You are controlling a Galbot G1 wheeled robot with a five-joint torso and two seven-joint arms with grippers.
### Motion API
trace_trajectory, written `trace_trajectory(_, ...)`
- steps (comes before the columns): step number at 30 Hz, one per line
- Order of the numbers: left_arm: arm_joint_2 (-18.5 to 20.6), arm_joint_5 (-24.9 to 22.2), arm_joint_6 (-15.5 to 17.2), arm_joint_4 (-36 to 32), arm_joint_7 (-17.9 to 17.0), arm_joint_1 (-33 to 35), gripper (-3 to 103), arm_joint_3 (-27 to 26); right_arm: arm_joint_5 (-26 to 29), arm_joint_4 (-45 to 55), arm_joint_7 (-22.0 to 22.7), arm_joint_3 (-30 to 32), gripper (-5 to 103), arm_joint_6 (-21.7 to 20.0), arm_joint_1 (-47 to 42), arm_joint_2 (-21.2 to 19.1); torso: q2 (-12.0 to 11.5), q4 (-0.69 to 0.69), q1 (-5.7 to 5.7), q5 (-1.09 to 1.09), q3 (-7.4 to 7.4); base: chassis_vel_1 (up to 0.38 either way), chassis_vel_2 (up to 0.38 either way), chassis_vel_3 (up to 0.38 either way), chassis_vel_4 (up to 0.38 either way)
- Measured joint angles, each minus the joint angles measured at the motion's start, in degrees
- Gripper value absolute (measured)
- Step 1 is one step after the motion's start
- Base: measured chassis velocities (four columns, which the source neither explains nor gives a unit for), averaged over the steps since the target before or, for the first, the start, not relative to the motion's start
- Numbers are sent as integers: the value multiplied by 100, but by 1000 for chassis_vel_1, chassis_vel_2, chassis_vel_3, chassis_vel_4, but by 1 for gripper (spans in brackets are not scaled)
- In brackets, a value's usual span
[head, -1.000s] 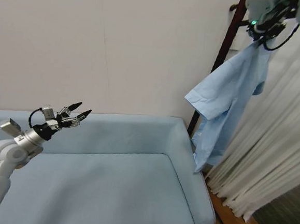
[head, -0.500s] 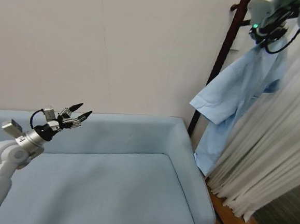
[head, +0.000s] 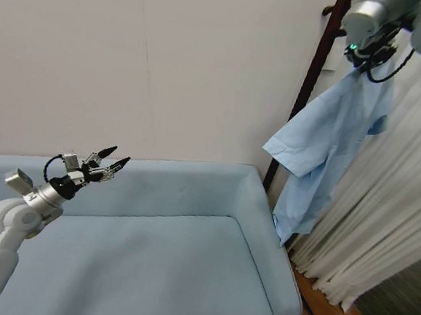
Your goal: Pick up the clothes from the sofa and hang them on the clothes hanger.
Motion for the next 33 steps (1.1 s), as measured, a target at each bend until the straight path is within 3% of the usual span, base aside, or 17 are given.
trace_trajectory(3, -1, 5, 0, 10, 5, -1, 100, 10, -48, 31, -2, -3, 5, -5, -17, -40, 0, 0, 0, 0, 0, 0, 0, 0, 0)
trace_trajectory(7, -5, 9, -2, 18, 9, -2, 100, 16, -88, 105, -1, -13, 15, -50, -28, -118, 0, -2, 0, 2, 0, 0, 0, 0, 0)
trace_trajectory(9, -5, 10, -2, 23, 11, -5, 100, 18, -128, 141, -1, -21, 25, -84, -35, -137, 0, -3, 0, 2, 0, 0, 0, 0, 0)
trace_trajectory(11, -6, 12, -2, 23, 13, -7, 100, 19, -151, 158, -1, -27, 25, -91, -38, -140, 0, -2, 0, 2, 0, 0, 0, 0, 0)
trace_trajectory(12, -8, 12, -2, 23, 14, -8, 100, 20, -162, 170, -2, -27, 36, -100, -39, -141, 0, -1, 0, 1, 0, 0, 0, 0, 0)
trace_trajectory(16, -26, 25, -2, 23, 18, -6, 100, 22, -223, 209, -3, -24, 47, -164, -39, -140, 0, -1, 0, 0, 0, 0, 0, 0, 0)
trace_trajectory(20, -69, 55, -4, 9, 33, 39, 100, 22, -442, 463, -42, -139, 69, -393, 34, -265, 0, 0, 0, 0, 0, 0, 0, 0, 0)
trace_trajectory(23, -83, 74, -10, 14, 41, 46, 100, 19, -535, 641, -69, -212, 74, -552, 100, -364, 0, -1, 0, 0, 0, 0, 0, 0, 0)
trace_trajectory(28, -117, 99, -15, 31, 50, 54, 100, 1, -631, 1051, -158, -309, 95, -764, 230, -586, 0, -2, 0, 2, -1, 0, 0, 0, 0)
trace_trajectory(33, -153, 145, -15, 35, 32, 64, 100, 1, -697, 1420, -258, -306, 100, -867, 284, -715, 0, -1, 0, 0, -1, 0, 0, 0, 0)
